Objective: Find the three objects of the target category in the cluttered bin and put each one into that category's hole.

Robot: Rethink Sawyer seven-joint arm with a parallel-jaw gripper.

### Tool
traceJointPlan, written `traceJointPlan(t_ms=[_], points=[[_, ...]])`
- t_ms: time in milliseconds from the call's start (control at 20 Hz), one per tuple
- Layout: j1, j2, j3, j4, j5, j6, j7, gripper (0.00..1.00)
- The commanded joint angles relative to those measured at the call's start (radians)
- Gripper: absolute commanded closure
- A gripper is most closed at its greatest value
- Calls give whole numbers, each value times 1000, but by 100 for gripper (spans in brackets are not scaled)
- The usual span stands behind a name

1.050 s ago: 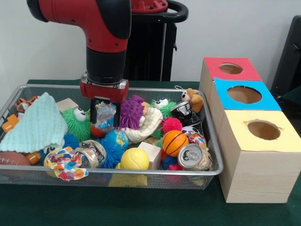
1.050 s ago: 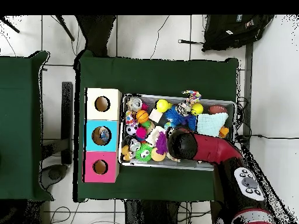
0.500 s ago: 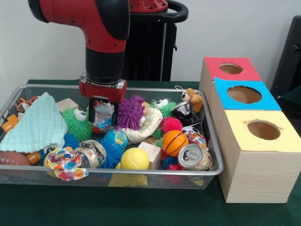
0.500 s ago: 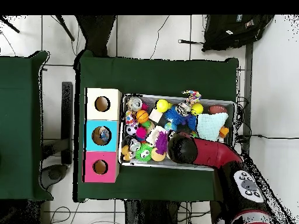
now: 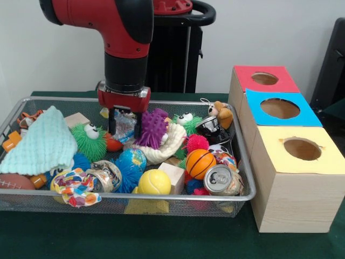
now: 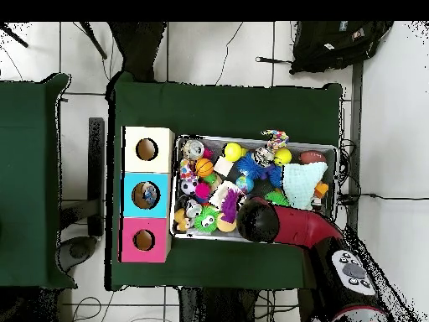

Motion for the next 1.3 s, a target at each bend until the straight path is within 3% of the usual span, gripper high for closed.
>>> traceJointPlan(t_ms=[50, 500, 850, 1300], points=[[-8, -20, 45, 107, 20, 34, 119, 0], [-34, -59, 78, 141, 21, 63, 81, 0], [-66, -147, 112, 172, 31, 105, 48, 0], [-63, -133, 134, 176, 33, 79, 60, 0]])
